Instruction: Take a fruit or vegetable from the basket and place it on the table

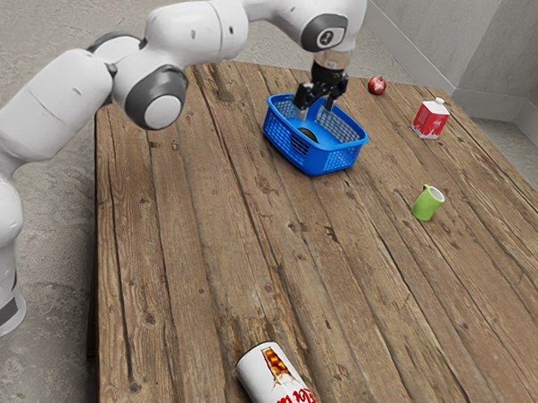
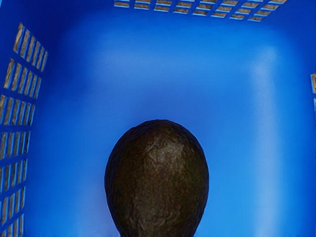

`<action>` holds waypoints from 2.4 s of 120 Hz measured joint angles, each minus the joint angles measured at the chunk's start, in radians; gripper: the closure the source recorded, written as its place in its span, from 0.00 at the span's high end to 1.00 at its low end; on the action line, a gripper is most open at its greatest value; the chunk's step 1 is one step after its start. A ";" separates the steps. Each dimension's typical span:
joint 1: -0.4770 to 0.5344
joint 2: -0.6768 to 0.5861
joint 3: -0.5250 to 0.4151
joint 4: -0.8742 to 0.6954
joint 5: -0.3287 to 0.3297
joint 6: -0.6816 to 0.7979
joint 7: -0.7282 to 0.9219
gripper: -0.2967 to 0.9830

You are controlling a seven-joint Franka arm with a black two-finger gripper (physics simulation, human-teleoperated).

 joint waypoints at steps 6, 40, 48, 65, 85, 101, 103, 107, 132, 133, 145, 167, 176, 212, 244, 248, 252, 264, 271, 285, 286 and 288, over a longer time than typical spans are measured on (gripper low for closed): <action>-0.002 0.013 0.000 0.017 0.000 0.002 -0.002 0.77; -0.002 0.066 0.002 0.041 0.000 0.011 -0.009 0.77; -0.001 0.068 0.004 0.037 0.000 0.014 -0.010 0.77; 0.001 0.073 0.005 0.034 0.000 0.018 -0.012 0.77; 0.003 0.084 0.005 0.032 0.000 0.024 -0.013 0.77; 0.003 0.099 0.005 0.043 0.000 0.028 -0.015 0.77; 0.003 0.101 0.005 0.044 0.000 0.028 -0.015 0.77; 0.003 0.106 0.005 0.045 0.000 0.029 -0.015 0.77; 0.005 0.117 0.008 0.035 0.001 0.041 -0.016 0.77; 0.005 0.117 0.008 0.034 0.001 0.041 -0.016 0.77; 0.005 0.118 0.008 0.032 0.001 0.047 -0.017 0.77; 0.006 0.124 0.009 0.021 0.003 0.055 -0.017 0.77; 0.007 0.124 0.010 0.013 0.004 0.059 -0.018 0.77; 0.008 0.133 0.009 0.009 0.004 0.077 -0.018 0.77; 0.006 0.144 0.007 0.008 0.003 0.093 -0.018 0.77; 0.006 0.145 0.007 0.008 0.003 0.094 -0.018 0.77; 0.006 0.146 0.007 0.008 0.003 0.094 -0.018 0.77; 0.006 0.148 0.007 0.007 0.003 0.099 -0.019 0.76; 0.006 0.148 0.007 0.007 0.003 0.102 -0.017 0.71; 0.006 0.148 0.007 0.007 0.003 0.105 -0.012 0.58; 0.006 0.148 0.007 0.007 0.003 0.106 -0.011 0.57; 0.006 0.148 0.007 0.007 0.003 0.106 -0.011 0.56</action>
